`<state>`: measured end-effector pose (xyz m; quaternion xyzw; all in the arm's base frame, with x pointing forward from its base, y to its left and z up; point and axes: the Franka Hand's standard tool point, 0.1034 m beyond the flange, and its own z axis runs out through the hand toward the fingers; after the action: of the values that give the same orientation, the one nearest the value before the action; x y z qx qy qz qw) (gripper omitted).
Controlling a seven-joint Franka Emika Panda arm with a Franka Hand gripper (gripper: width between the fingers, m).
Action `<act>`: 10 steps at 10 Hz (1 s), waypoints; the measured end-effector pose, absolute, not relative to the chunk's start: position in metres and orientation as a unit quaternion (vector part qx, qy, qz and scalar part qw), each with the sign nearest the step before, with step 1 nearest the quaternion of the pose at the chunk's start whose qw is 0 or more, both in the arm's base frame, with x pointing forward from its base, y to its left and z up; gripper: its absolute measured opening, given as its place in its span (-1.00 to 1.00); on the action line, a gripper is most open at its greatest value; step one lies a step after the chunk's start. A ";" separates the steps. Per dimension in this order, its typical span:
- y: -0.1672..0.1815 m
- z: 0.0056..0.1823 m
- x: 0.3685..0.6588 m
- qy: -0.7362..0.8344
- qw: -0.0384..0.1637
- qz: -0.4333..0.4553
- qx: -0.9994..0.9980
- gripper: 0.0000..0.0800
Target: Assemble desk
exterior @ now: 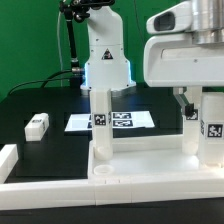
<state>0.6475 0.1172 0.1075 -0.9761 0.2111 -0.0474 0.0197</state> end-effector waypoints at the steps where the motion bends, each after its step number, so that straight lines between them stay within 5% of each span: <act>1: 0.121 0.109 0.649 0.105 0.014 -0.050 -0.993 0.62; 2: 0.117 0.105 0.645 0.010 0.009 -0.044 -0.999 0.62; 5: 0.114 0.104 0.644 0.041 0.010 -0.046 -0.998 0.51; 6: 0.114 0.104 0.644 0.072 0.012 -0.046 -0.996 0.07; 7: 0.114 0.104 0.644 0.100 0.013 -0.045 -0.994 0.07; 8: 0.113 0.104 0.644 0.147 0.015 -0.045 -0.988 -0.28; 10: 0.112 0.104 0.644 0.213 0.017 -0.043 -0.976 -0.28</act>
Offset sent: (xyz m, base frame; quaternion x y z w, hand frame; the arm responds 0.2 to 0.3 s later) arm 0.0000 0.0000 0.0000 0.0000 0.0000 0.0650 0.9979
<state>0.6441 0.1123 0.1038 -0.9760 0.2128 -0.0431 0.0175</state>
